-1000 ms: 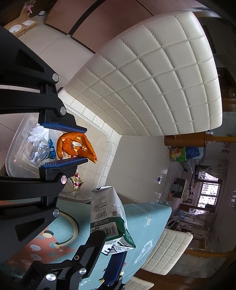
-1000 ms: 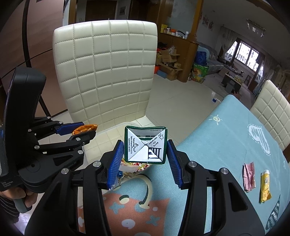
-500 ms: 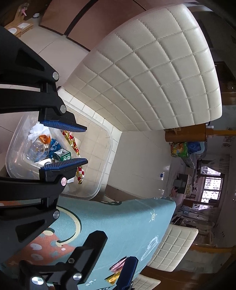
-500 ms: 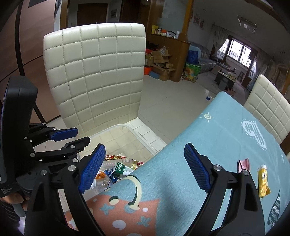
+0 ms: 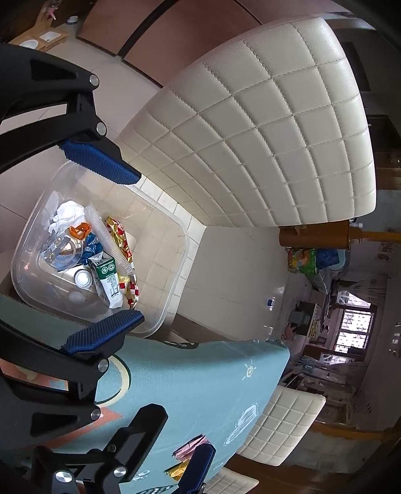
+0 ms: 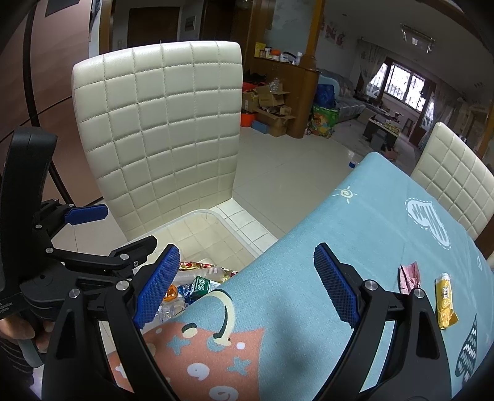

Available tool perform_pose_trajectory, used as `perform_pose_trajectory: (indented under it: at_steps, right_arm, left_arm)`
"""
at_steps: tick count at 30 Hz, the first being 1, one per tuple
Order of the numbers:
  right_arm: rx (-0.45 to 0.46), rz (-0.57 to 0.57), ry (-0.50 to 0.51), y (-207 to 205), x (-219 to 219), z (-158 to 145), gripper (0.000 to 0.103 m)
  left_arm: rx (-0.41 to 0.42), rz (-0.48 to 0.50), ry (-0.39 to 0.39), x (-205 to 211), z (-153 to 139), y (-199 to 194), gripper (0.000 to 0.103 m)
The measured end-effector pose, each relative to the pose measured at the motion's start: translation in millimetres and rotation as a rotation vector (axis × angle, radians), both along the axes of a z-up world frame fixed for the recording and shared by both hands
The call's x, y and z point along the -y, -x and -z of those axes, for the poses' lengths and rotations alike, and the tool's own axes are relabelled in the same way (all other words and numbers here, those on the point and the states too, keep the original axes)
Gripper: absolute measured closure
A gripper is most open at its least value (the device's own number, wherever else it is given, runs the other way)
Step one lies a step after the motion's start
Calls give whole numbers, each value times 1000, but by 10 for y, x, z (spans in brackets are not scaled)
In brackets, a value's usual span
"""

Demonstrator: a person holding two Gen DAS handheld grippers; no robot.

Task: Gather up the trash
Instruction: 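Move both tools back over the table toward the pink paper and yellow wrapper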

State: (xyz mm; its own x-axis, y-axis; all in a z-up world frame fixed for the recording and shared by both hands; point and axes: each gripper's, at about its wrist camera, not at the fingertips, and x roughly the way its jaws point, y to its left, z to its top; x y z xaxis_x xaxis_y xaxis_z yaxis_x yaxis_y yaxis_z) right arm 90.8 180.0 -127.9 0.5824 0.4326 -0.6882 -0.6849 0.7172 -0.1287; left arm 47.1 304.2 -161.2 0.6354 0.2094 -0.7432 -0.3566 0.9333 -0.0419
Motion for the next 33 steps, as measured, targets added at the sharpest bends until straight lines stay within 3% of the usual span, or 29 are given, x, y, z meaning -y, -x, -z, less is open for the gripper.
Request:
perform_pose_trajectory:
  at_steps: [14,33]
  right_arm:
    - [16,78,-29,4,476,-128,13]
    - [39,311,-105,-229,1968,-274,11]
  left_arm:
    - [17,39,-27,280,-217,48,22]
    - [18,250,-119,1583,-526,-365,22]
